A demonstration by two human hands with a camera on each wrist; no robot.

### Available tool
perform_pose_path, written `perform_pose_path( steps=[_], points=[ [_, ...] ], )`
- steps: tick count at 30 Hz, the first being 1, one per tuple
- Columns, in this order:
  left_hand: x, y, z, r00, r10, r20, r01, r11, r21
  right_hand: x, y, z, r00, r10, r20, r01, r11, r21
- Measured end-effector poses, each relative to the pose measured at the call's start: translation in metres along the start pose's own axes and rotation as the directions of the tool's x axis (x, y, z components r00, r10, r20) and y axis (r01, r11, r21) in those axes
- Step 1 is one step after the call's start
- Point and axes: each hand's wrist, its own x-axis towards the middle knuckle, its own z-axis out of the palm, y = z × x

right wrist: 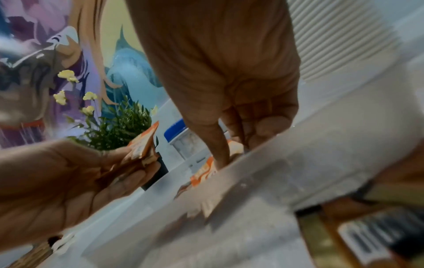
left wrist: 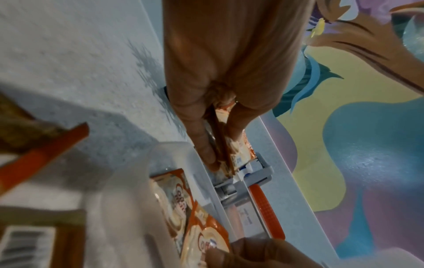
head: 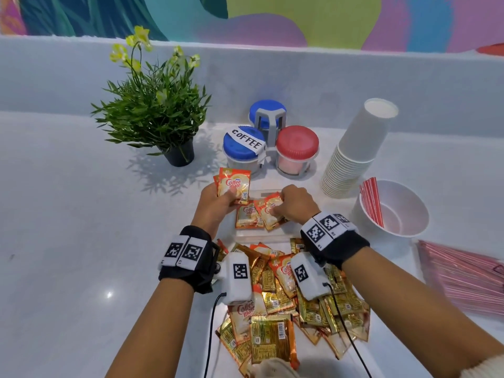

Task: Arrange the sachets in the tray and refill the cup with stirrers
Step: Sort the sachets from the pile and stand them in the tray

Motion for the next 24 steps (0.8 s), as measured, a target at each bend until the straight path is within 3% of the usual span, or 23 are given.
perform_pose_path(
  steps=[5, 8, 11, 17, 21, 23, 24],
  points=[
    [0.005, -0.007, -0.004, 0.998, -0.039, -0.047, 0.038, 0.999, -0.016, -0.001, 0.008, -0.017, 0.994, -0.065, -0.084, 0.082, 0.972, 0.220],
    [0.006, -0.008, 0.001, 0.998, -0.050, -0.035, 0.049, 0.998, -0.031, -0.011, 0.003, -0.031, 0.987, -0.098, -0.130, 0.150, 0.860, 0.489],
    [0.004, -0.005, 0.010, 0.999, -0.049, 0.000, 0.049, 0.997, -0.060, -0.016, -0.009, -0.032, 0.987, -0.125, -0.105, 0.163, 0.771, 0.616],
    [-0.004, -0.003, 0.018, 0.994, 0.051, 0.094, -0.044, 0.996, -0.080, -0.013, -0.029, -0.014, 0.986, -0.135, -0.094, 0.164, 0.745, 0.646],
    [0.001, -0.004, 0.012, 0.999, 0.045, 0.027, -0.044, 0.998, -0.054, -0.010, -0.037, -0.009, 0.991, -0.091, -0.099, 0.134, 0.723, 0.678],
    [0.002, -0.004, 0.008, 0.999, 0.045, -0.031, -0.046, 0.998, -0.043, -0.006, -0.037, -0.005, 0.996, -0.033, -0.084, 0.080, 0.757, 0.648],
    [0.003, -0.004, 0.006, 0.997, 0.046, -0.056, -0.049, 0.998, -0.043, -0.004, -0.035, -0.003, 0.997, -0.021, -0.079, 0.062, 0.828, 0.557]
  ],
)
